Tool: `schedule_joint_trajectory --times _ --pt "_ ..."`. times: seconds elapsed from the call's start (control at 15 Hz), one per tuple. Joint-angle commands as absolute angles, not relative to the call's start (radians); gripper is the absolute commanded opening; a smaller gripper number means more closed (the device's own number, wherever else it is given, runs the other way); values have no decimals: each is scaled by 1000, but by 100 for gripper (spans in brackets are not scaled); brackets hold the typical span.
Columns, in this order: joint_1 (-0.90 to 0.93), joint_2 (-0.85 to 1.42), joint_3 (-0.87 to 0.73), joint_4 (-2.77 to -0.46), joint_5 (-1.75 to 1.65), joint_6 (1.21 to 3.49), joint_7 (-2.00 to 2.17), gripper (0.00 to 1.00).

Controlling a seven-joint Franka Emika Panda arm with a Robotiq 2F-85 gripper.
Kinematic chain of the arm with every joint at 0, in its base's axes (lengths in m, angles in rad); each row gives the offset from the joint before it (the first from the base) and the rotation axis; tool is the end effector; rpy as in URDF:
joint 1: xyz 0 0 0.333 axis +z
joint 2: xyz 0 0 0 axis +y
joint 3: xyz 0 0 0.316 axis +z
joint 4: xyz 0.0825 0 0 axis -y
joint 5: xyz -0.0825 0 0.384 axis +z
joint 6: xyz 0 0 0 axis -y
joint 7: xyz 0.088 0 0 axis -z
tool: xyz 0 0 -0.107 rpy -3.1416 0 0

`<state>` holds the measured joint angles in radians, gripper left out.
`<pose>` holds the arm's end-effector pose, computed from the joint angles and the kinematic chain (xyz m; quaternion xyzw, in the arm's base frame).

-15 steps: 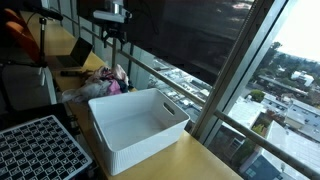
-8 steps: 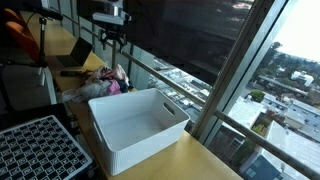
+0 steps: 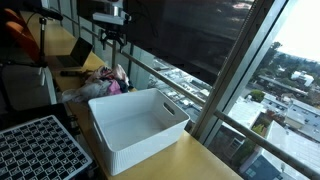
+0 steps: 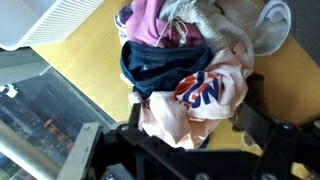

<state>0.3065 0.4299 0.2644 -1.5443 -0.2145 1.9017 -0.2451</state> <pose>0.5859 0.3299 0.4062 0.9052 0.4216 -0.0201 0.0494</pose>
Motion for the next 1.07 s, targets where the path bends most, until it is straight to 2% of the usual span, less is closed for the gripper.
schedule_joint_trajectory --times 0.0,0.6,1.0 --pt "329 447 256 -1525 -227 1915 -232 100" --pt "412 590 237 -1546 -285 2115 -144 100" --pt "450 709 219 -1547 -296 2095 -70 100"
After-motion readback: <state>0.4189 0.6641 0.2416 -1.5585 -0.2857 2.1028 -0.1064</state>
